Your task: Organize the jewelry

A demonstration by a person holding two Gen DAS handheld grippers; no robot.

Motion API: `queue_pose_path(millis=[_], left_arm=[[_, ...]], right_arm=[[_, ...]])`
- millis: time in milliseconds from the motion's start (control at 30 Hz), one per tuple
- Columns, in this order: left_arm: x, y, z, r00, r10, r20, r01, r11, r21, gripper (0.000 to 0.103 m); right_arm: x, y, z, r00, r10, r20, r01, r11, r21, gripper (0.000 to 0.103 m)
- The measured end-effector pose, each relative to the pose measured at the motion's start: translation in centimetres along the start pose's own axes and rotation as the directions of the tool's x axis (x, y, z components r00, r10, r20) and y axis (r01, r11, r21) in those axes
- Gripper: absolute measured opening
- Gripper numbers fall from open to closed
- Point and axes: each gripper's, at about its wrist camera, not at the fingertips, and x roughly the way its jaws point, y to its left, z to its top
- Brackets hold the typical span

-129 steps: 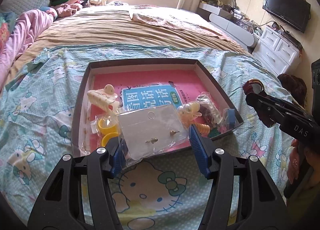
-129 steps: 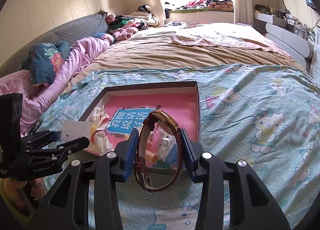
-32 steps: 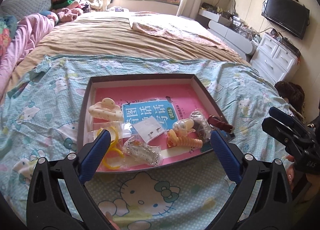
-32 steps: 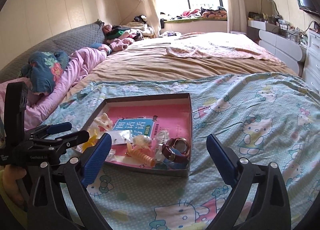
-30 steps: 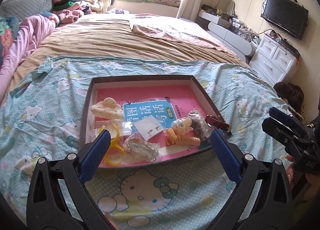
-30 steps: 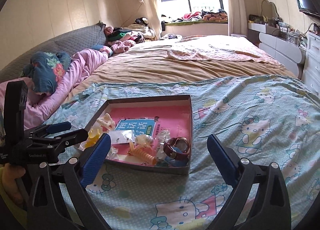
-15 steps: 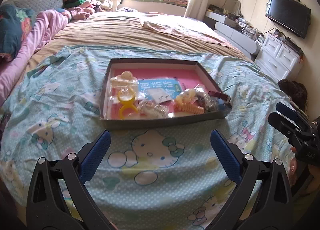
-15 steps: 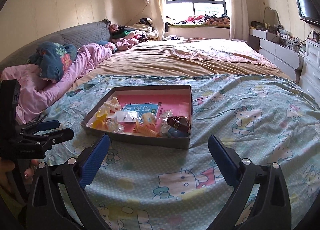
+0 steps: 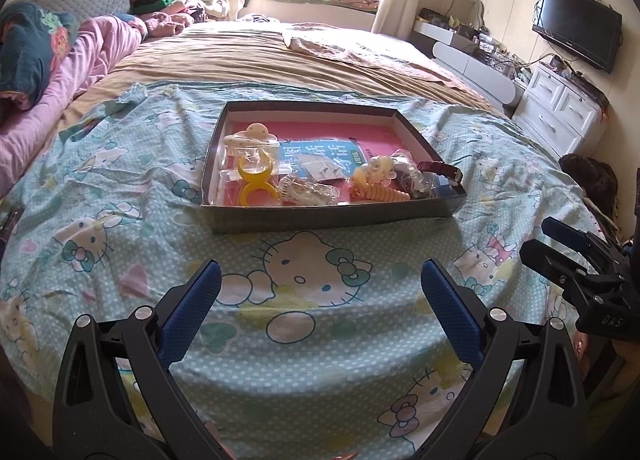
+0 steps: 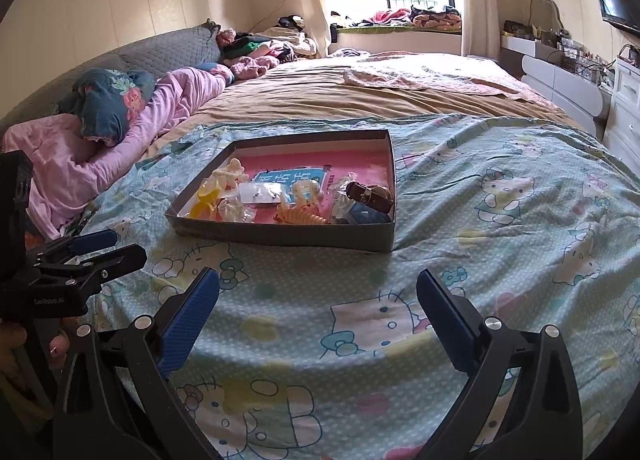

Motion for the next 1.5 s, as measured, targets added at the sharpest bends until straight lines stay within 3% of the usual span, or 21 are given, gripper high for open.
queue_pose_path(millis=[1500], left_arm=[[-0.51,-0.5,0.37,0.999,0.036,0.0,-0.036,0.999,0.014,0.093]], right_arm=[[-0.3,0.12,0.36,1.0,-0.006,0.001,0.007,1.0,-0.007,0.098]])
